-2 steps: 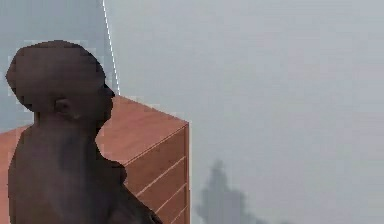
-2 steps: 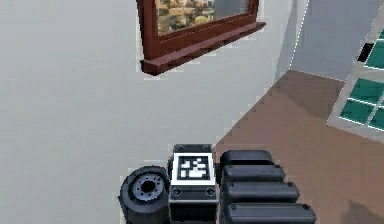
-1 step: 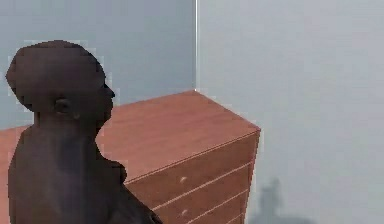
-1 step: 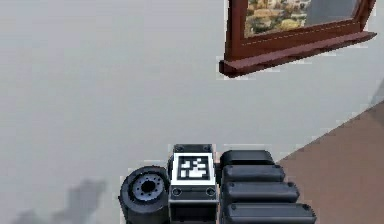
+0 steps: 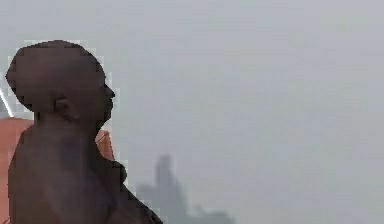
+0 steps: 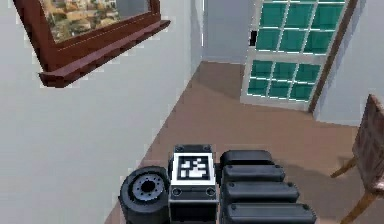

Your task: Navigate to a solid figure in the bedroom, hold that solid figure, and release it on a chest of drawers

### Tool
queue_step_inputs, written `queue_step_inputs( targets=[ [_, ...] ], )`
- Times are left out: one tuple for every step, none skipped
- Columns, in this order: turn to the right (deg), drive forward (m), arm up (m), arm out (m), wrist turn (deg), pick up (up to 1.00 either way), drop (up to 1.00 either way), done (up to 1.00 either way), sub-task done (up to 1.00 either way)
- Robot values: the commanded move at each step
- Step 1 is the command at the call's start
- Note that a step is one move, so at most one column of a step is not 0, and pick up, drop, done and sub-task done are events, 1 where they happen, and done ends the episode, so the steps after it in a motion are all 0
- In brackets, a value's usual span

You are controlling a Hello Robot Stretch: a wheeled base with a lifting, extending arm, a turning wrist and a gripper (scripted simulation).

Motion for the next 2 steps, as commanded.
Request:
queue_step_inputs(
  targets=[
    [45.0,0.0,0.0,0.0,0.0,0.0,0.0,0.0,0.0],
    [27.0,0.0,0.0,0.0,0.0,0.0,0.0,0.0,0.0]
  ],
)
